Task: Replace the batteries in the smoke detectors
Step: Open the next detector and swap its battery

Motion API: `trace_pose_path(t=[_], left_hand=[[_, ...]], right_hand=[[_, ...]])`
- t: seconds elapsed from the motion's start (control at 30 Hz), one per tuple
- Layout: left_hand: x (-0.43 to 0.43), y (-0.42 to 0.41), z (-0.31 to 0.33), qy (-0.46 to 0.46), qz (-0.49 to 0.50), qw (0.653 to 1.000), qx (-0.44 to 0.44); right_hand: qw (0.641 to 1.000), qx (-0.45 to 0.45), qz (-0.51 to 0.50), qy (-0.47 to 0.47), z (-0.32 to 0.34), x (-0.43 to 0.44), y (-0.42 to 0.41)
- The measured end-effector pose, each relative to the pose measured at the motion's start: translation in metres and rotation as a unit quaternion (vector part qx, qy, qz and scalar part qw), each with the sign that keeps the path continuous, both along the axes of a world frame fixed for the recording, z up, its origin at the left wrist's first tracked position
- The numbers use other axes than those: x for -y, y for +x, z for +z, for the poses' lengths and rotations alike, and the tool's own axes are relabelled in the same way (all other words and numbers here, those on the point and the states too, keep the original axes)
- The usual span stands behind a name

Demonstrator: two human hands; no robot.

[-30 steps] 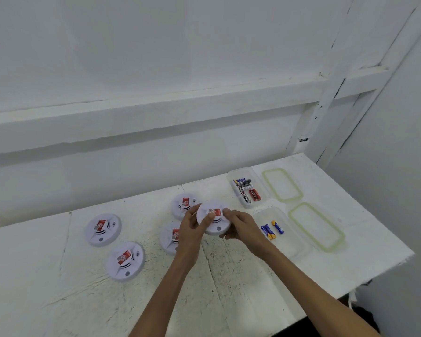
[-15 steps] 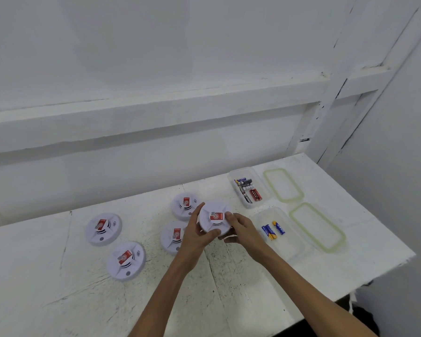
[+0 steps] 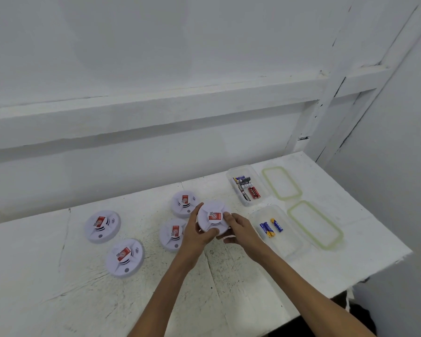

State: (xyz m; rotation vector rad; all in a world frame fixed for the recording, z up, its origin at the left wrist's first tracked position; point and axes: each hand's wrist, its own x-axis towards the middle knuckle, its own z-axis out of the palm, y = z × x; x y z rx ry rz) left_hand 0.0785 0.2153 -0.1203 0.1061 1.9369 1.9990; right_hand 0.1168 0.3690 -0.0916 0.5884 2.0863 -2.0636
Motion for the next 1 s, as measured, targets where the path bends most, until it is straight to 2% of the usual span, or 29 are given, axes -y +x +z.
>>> trace_pose_path(t=[0.87, 1.0], left_hand=[[-0.0035, 0.0044, -0.0011, 0.003, -0.011, 1.000, -0.005], [-0.0041, 0.0036, 0.0046, 0.072, 0.005, 0.996, 0.054]], right_hand=[[0.999, -0.016, -0.016, 0.022, -0.0027, -0.0020, 0.0062], [0.999, -0.017, -0.018, 0.044, -0.0050, -0.0025, 0.0043]])
